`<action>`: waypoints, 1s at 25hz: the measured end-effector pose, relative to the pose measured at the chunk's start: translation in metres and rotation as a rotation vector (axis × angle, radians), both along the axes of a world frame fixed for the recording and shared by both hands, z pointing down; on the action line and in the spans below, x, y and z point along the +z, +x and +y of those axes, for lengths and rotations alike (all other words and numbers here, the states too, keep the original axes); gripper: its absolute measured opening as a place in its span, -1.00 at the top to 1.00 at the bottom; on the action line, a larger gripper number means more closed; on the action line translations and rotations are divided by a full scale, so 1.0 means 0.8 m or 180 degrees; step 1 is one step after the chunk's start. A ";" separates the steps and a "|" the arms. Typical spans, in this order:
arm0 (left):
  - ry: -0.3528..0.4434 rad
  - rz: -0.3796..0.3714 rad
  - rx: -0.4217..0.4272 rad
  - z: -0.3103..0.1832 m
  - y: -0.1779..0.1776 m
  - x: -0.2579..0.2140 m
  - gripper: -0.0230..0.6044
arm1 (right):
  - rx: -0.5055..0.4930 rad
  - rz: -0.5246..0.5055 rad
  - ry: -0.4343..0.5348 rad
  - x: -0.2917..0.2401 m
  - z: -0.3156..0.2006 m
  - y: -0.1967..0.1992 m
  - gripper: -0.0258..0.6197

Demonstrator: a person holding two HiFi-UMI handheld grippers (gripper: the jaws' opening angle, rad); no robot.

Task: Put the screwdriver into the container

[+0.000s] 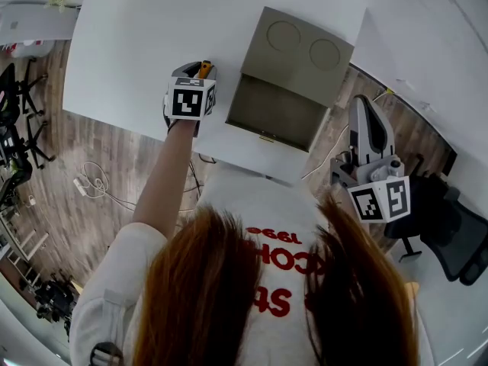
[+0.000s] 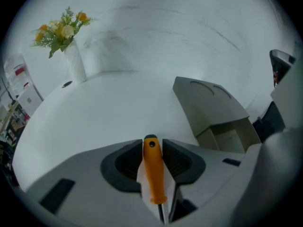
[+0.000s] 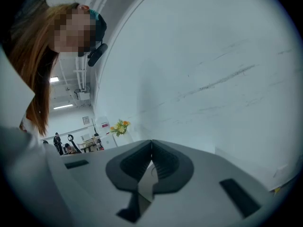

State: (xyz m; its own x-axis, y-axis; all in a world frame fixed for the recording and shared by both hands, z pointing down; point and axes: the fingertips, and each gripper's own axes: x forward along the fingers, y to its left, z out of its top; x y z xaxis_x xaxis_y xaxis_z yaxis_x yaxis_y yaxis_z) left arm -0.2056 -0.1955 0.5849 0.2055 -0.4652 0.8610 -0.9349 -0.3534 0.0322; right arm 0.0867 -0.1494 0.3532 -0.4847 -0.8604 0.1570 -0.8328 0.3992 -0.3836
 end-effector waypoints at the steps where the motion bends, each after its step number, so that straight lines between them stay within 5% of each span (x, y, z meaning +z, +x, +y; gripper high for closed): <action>1: -0.0048 0.0002 -0.0009 0.000 -0.001 0.003 0.50 | 0.0005 0.0001 -0.0003 0.000 0.000 -0.001 0.91; 11: -0.0058 0.0089 0.0012 0.001 0.000 -0.004 0.51 | 0.0004 -0.0010 0.0046 -0.006 -0.003 0.002 0.91; 25: 0.1074 0.0456 -0.0055 -0.015 0.001 -0.117 0.52 | -0.0115 -0.0012 0.0360 -0.048 -0.006 -0.016 0.91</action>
